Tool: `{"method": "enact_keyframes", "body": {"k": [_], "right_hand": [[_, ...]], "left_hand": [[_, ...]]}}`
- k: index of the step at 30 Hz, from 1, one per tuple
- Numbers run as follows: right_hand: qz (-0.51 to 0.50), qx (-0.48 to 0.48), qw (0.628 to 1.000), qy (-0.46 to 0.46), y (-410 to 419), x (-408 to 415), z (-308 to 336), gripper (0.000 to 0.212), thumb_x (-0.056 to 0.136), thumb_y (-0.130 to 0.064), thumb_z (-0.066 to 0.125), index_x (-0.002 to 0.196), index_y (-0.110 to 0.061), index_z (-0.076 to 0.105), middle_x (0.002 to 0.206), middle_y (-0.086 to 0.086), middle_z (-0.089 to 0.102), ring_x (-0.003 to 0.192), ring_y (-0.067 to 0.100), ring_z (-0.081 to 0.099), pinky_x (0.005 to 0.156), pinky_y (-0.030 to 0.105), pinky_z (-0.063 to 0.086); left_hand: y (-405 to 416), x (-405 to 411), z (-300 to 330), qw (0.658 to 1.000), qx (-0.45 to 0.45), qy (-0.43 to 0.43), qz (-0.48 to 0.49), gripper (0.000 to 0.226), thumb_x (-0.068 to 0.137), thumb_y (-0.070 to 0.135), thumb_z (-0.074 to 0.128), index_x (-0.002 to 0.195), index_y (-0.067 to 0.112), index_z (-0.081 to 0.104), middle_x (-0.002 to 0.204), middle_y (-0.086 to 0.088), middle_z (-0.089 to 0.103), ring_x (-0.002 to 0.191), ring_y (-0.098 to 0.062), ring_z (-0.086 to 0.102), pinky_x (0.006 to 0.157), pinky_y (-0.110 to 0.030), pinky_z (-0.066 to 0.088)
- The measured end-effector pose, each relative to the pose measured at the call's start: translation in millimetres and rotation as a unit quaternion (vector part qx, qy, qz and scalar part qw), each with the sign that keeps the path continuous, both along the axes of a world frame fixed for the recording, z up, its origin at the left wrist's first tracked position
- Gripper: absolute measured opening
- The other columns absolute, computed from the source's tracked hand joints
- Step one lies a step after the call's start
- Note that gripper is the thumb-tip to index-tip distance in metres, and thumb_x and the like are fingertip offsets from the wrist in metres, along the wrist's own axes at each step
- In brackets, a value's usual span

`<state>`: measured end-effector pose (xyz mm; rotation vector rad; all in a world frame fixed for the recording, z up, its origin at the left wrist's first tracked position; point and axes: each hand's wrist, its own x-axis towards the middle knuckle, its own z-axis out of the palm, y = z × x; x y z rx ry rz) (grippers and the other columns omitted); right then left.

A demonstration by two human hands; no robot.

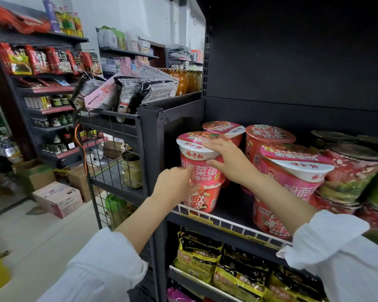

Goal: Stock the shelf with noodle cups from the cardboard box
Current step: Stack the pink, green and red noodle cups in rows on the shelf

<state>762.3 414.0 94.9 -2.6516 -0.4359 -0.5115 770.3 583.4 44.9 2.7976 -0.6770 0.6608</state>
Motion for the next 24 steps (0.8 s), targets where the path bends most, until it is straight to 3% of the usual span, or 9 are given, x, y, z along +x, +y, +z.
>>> {"method": "enact_keyframes", "body": {"k": [3, 7, 11, 14, 16, 20, 22, 24], "right_hand": [[-0.023, 0.007, 1.000, -0.003, -9, -11, 5, 0.055, 0.090, -0.021, 0.060, 0.142, -0.024, 0.041, 0.151, 0.001, 0.035, 0.143, 0.017, 0.025, 0.116, 0.034, 0.022], [-0.092, -0.046, 0.992, -0.071, -37, -35, 25, 0.038, 0.090, -0.017, 0.057, 0.128, -0.018, 0.058, 0.135, 0.004, 0.051, 0.129, 0.020, 0.040, 0.106, 0.028, 0.030], [-0.167, -0.025, 0.981, -0.099, -75, -50, 54, 0.029, 0.089, -0.012, 0.055, 0.115, -0.011, 0.067, 0.118, 0.010, 0.065, 0.110, 0.024, 0.058, 0.092, 0.028, 0.040], [-0.212, 0.004, 0.976, -0.041, -103, -39, 66, 0.027, 0.090, -0.018, 0.055, 0.115, -0.015, 0.066, 0.120, 0.009, 0.065, 0.108, 0.024, 0.060, 0.092, 0.034, 0.048], [-0.223, 0.014, 0.975, 0.004, -116, -27, 69, 0.030, 0.092, -0.019, 0.055, 0.119, -0.013, 0.064, 0.124, 0.009, 0.063, 0.112, 0.025, 0.059, 0.092, 0.031, 0.046], [-0.220, -0.068, 0.970, 0.076, -129, 3, 71, 0.041, 0.094, -0.032, 0.054, 0.131, -0.014, 0.055, 0.138, 0.009, 0.050, 0.122, 0.028, 0.050, 0.101, 0.033, 0.037], [-0.214, -0.111, 0.963, 0.124, -130, 17, 72, 0.045, 0.095, -0.036, 0.050, 0.136, -0.016, 0.051, 0.142, 0.009, 0.045, 0.125, 0.027, 0.048, 0.103, 0.033, 0.035], [-0.207, -0.134, 0.954, 0.168, -131, 29, 72, 0.045, 0.097, -0.038, 0.046, 0.135, -0.015, 0.052, 0.140, 0.010, 0.048, 0.123, 0.028, 0.050, 0.100, 0.034, 0.039]], "left_hand": [[-19, -10, 12, 0.998, -0.009, -0.001, -0.056, 0.029, 0.093, 0.035, 0.049, 0.113, 0.015, 0.055, 0.104, 0.000, 0.067, 0.094, -0.019, 0.064, 0.075, -0.031, 0.052], [-56, -16, 18, 0.985, -0.071, 0.053, -0.148, 0.023, 0.095, 0.019, 0.046, 0.116, 0.012, 0.054, 0.112, -0.006, 0.062, 0.101, -0.023, 0.060, 0.082, -0.035, 0.050], [-95, -11, 15, 0.970, -0.102, 0.121, -0.185, 0.030, 0.094, 0.006, 0.042, 0.123, 0.004, 0.050, 0.124, -0.013, 0.053, 0.113, -0.027, 0.052, 0.096, -0.037, 0.043], [-120, 1, 16, 0.962, -0.121, 0.175, -0.173, 0.035, 0.094, 0.002, 0.038, 0.128, 0.001, 0.047, 0.130, -0.016, 0.049, 0.121, -0.030, 0.047, 0.103, -0.037, 0.038], [-134, 15, 14, 0.957, -0.118, 0.217, -0.154, 0.039, 0.093, -0.001, 0.036, 0.131, 0.001, 0.043, 0.134, -0.018, 0.047, 0.125, -0.031, 0.044, 0.107, -0.036, 0.035], [-154, 40, 9, 0.947, -0.140, 0.257, -0.130, 0.048, 0.091, -0.002, 0.035, 0.138, 0.006, 0.039, 0.139, -0.019, 0.046, 0.128, -0.033, 0.044, 0.106, -0.034, 0.034], [-164, 48, 6, 0.939, -0.160, 0.276, -0.130, 0.047, 0.095, 0.002, 0.033, 0.142, 0.007, 0.034, 0.140, -0.017, 0.044, 0.129, -0.032, 0.042, 0.101, -0.027, 0.034], [-169, 57, -1, 0.928, -0.181, 0.306, -0.113, 0.047, 0.099, 0.005, 0.028, 0.146, 0.009, 0.028, 0.144, -0.013, 0.042, 0.131, -0.028, 0.041, 0.092, -0.011, 0.035]]}}
